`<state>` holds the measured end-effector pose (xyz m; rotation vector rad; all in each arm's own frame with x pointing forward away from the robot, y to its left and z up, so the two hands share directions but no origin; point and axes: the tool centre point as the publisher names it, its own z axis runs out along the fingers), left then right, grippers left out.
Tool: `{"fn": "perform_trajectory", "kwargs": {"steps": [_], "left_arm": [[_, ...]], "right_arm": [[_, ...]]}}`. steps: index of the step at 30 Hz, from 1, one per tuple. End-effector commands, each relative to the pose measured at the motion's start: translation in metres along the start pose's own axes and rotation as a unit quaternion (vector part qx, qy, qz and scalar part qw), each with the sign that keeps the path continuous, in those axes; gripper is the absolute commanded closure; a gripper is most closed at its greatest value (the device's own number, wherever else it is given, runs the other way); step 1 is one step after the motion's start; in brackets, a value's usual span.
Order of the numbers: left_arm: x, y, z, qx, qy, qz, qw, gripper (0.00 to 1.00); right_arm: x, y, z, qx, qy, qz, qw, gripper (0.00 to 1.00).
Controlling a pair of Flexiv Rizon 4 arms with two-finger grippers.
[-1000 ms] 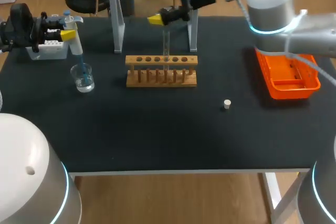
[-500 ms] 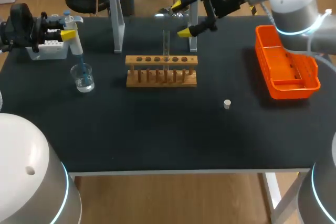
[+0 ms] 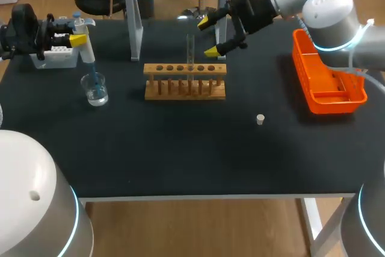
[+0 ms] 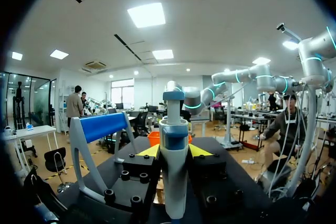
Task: Invert the test tube, pick up the pipette, mount the tip to pipette, aspirate from beaker and dispense into the tube, eject the tip, return the pipette, and cap with the stopper.
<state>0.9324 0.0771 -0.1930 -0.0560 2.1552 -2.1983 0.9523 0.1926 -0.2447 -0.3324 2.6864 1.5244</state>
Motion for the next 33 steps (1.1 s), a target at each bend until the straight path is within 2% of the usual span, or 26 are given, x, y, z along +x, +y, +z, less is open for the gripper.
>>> {"fn": "perform_trajectory", "kwargs": {"steps": [1, 9, 20, 33], "left_arm": [[-0.001, 0.0, -0.001, 0.0, 0.002, 0.0, 1.0, 1.0], [-0.001, 0.0, -0.001, 0.0, 0.002, 0.0, 1.0, 1.0], [-0.001, 0.0, -0.001, 0.0, 0.002, 0.0, 1.0, 1.0], [-0.001, 0.0, -0.001, 0.0, 0.002, 0.0, 1.0, 1.0]], "right_arm": [[-0.003, -0.012, 0.011, 0.002, -0.003, 0.01, 1.0, 0.0], [-0.007, -0.026, 0.032, 0.002, -0.008, 0.043, 0.999, 0.0], [-0.015, -0.03, 0.051, -0.005, -0.05, 0.091, 0.995, 0.0], [-0.017, -0.035, 0.061, 0.012, -0.06, 0.089, 0.994, 0.0]]}}
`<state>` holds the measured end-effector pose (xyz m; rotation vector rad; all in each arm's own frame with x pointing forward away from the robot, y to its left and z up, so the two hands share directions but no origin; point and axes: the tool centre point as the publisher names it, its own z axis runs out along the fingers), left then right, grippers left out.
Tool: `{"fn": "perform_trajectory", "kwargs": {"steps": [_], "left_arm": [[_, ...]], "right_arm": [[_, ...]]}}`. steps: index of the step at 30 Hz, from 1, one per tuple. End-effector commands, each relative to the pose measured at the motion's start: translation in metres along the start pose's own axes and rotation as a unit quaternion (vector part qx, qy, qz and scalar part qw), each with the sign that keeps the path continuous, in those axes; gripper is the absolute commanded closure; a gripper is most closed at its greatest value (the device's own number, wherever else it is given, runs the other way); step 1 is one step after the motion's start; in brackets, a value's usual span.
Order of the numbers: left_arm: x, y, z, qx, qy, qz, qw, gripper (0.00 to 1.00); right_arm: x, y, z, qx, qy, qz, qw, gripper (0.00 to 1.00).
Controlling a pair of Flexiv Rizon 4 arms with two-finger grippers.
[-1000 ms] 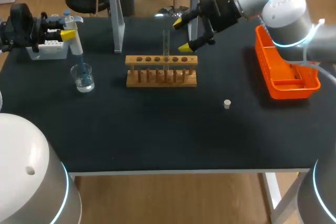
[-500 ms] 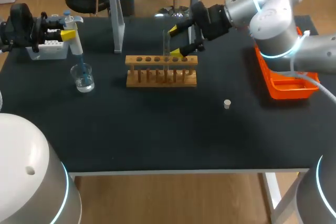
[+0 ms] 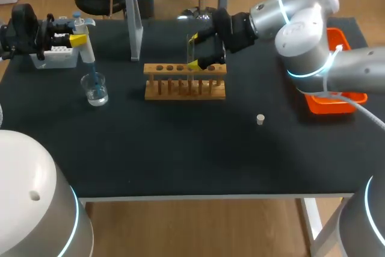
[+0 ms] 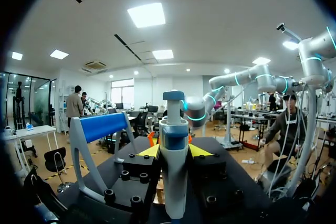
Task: Invert the test tube, pick up the pipette, mount the tip to pipette, aspirate from beaker and dispense into the tube, eject the tip, return the pipette, and cap with the stopper.
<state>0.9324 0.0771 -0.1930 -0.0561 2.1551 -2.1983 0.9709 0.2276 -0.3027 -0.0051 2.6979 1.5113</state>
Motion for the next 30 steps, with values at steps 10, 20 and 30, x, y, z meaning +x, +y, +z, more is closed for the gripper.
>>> {"fn": "perform_trajectory", "kwargs": {"steps": [10, 20, 30], "left_arm": [[-0.0011, -0.0001, -0.0009, 0.0, 0.002, 0.0, 1.0, 1.0], [-0.0011, -0.0001, -0.0009, 0.0, 0.002, 0.0, 1.0, 1.0], [-0.0011, -0.0001, -0.0009, 0.0, 0.002, 0.0, 1.0, 1.0]], "right_arm": [[-0.0039, 0.0014, 0.0067, 0.019, -0.004, -0.021, 1.0, 0.0], [-0.0072, 0.0055, 0.0086, 0.028, -0.005, -0.03, 0.999, 0.0], [-0.0074, 0.0074, 0.0114, 0.03, -0.006, -0.03, 0.999, 0.0]]}}
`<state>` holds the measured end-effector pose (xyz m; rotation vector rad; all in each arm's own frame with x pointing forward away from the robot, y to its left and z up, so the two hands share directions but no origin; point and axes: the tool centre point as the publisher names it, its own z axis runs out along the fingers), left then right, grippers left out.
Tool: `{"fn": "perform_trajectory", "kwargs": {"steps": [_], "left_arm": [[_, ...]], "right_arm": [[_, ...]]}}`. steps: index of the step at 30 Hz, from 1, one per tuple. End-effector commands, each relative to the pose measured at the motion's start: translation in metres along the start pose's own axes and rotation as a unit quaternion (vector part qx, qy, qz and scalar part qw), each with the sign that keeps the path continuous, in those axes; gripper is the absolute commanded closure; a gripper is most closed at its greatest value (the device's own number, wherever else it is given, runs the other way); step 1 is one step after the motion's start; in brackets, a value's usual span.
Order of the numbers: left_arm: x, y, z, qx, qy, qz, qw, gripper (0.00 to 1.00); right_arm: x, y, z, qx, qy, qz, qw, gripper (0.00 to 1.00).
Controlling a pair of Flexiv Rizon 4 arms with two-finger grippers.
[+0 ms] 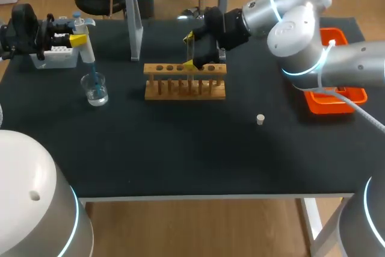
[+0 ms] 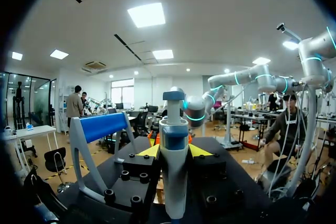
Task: Invert the test tube, pick up the pipette, mount the tip to pipette, aspirate from beaker and dispense into the tube, eject the tip, return the pipette, and cap with the stopper.
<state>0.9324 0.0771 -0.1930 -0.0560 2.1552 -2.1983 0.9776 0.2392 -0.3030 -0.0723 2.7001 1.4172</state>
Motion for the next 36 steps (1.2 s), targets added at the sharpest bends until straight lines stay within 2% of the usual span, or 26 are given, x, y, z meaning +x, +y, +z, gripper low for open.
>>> {"fn": "perform_trajectory", "kwargs": {"steps": [1, 36], "left_arm": [[-0.0011, -0.0001, -0.0009, 0.0, 0.002, 0.0, 1.0, 1.0], [-0.0011, -0.0001, -0.0009, 0.0, 0.002, 0.0, 1.0, 1.0]], "right_arm": [[-0.001, 0.0021, 0.0011, 0.004, 0.001, -0.001, 1.0, 0.0], [0.0009, -0.0036, 0.0062, 0.006, 0.003, 0.009, 1.0, 0.0]]}}
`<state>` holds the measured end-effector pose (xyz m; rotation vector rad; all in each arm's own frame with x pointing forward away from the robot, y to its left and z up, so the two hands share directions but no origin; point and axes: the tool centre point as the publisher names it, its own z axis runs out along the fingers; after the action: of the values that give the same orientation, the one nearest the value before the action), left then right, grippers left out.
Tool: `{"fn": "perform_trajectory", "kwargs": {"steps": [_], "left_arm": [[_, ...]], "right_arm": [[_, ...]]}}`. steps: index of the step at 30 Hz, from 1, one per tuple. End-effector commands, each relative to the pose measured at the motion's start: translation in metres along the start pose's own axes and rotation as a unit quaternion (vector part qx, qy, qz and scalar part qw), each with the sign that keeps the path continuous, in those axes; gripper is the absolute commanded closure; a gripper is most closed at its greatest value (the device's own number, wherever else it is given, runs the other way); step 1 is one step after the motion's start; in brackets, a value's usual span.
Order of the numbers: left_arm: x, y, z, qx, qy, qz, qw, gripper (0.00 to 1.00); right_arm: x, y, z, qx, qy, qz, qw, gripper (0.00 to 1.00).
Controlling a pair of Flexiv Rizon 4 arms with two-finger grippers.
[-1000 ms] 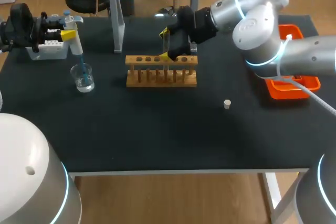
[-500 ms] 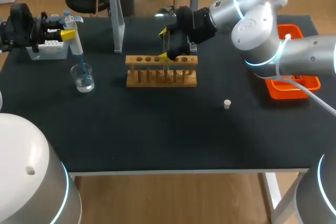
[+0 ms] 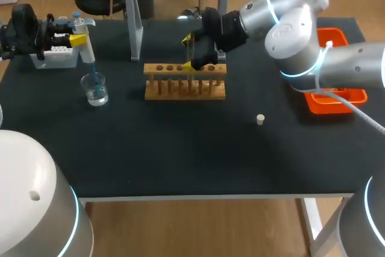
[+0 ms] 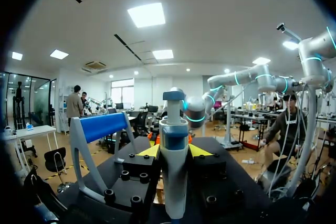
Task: Invert the test tube, pick up the pipette, mount the tip to pipette, aspirate from beaker and dispense into the tube, eject the tip, return the pipette, and cap with the stopper.
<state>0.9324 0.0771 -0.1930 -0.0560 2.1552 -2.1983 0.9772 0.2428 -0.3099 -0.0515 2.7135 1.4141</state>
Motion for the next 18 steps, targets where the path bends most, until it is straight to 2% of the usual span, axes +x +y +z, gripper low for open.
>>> {"fn": "perform_trajectory", "kwargs": {"steps": [1, 18], "left_arm": [[-0.0011, -0.0001, -0.0009, 0.0, 0.002, 0.0, 1.0, 1.0], [-0.0011, -0.0001, -0.0009, 0.0, 0.002, 0.0, 1.0, 1.0]], "right_arm": [[0.0001, 0.0001, -0.0008, 0.003, 0.0, 0.0, 1.0, 0.0], [0.0005, 0.0002, -0.0014, 0.003, -0.001, 0.0, 1.0, 0.0]]}}
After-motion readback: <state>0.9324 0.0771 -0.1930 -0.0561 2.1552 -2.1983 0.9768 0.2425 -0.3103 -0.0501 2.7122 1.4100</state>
